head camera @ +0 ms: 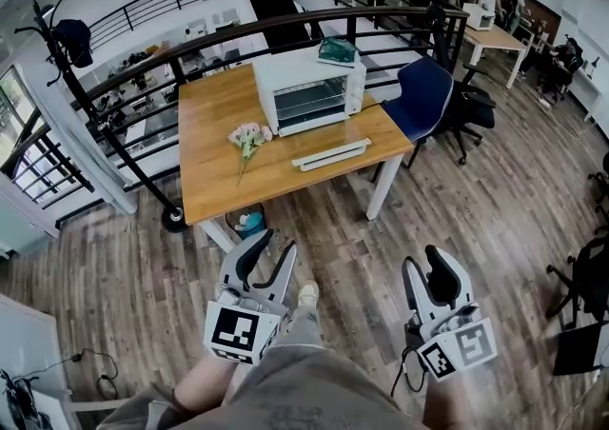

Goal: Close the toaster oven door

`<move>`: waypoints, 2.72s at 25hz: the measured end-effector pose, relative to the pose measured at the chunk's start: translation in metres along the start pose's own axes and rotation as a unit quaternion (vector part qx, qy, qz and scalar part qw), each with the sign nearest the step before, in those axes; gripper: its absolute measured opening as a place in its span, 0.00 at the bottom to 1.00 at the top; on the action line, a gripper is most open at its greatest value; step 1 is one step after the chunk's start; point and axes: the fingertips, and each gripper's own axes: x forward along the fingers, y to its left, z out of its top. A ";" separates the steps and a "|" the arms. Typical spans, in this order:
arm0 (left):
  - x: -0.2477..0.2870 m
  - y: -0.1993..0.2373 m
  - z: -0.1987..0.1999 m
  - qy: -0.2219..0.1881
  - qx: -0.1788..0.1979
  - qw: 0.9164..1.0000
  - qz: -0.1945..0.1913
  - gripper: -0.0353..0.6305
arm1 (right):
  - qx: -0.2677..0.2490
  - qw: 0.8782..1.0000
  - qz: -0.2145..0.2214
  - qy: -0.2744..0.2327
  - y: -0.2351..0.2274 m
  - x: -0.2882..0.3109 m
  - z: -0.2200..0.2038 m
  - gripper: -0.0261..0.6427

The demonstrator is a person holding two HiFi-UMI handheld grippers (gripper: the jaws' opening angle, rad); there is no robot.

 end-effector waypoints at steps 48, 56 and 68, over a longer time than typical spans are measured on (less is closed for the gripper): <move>0.313 0.186 -0.263 0.266 -0.100 0.959 -0.003 0.29 | 0.028 0.961 -0.027 0.272 -0.227 0.387 -0.244 0.28; 0.326 0.173 -0.303 0.321 -0.112 0.939 0.051 0.31 | 0.047 0.945 0.014 0.323 -0.264 0.401 -0.302 0.28; 0.341 0.163 -0.367 0.389 -0.159 0.895 0.152 0.31 | 0.067 0.915 0.067 0.393 -0.311 0.425 -0.370 0.28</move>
